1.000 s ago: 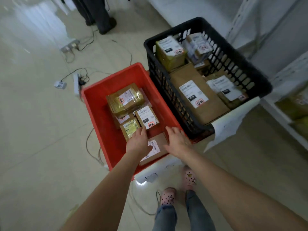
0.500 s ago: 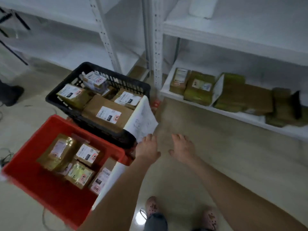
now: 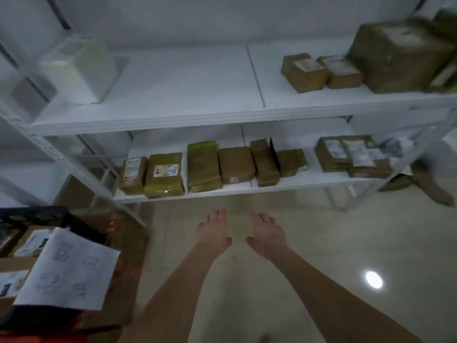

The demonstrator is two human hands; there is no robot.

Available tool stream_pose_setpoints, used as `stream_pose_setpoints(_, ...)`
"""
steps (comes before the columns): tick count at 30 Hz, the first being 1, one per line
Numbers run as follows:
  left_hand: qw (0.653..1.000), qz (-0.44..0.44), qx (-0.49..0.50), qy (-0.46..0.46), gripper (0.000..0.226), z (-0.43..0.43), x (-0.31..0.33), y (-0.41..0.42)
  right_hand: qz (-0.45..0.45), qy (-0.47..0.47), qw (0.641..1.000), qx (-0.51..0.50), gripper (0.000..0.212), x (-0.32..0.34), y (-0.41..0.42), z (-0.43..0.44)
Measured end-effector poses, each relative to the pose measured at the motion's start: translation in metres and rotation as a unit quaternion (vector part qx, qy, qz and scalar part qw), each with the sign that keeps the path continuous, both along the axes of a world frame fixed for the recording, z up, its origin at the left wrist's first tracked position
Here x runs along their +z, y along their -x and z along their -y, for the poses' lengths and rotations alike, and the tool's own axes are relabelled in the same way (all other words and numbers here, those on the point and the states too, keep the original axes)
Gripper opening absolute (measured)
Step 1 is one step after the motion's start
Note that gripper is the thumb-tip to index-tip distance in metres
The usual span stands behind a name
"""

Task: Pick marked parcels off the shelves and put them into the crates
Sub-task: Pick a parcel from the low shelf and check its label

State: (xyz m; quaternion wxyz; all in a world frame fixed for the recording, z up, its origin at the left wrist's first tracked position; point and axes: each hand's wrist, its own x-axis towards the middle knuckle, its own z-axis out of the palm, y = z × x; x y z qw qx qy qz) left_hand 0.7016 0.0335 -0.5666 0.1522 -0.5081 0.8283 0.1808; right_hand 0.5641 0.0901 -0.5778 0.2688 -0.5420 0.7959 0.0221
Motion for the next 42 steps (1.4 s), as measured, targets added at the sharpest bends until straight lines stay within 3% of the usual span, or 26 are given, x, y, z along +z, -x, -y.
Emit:
stream_pose_setpoints(12, 0.993, -0.013, -0.12, -0.011, 0.083, 0.028, -0.019, 0.231, -0.006, 0.011, 0.992, -0.126, 0.064, -0.017, 0.222, 0.0)
stream_pose_setpoints(22, 0.991, -0.018, -0.133, -0.023, 0.075, 0.12, -0.096, 0.368, -0.003, -0.004, 0.989, -0.146, 0.065, -0.096, 0.349, 0.106)
stream_pose_setpoints(30, 0.995, -0.006, -0.1, -0.003, 0.064, 0.18, -0.193, 0.444, 0.019, 0.005, 0.996, -0.091, 0.069, -0.192, 0.427, 0.183)
stream_pose_setpoints(37, 1.0, 0.007, -0.014, 0.004, 0.074, 0.213, -0.263, 0.472, 0.018, 0.007, 0.999, 0.039, 0.079, -0.27, 0.464, 0.24)
stream_pose_setpoints(42, 0.999, 0.008, 0.034, 0.009, 0.07, 0.209, -0.286, 0.478, 0.011, -0.008, 0.991, 0.134, 0.071, -0.301, 0.483, 0.253)
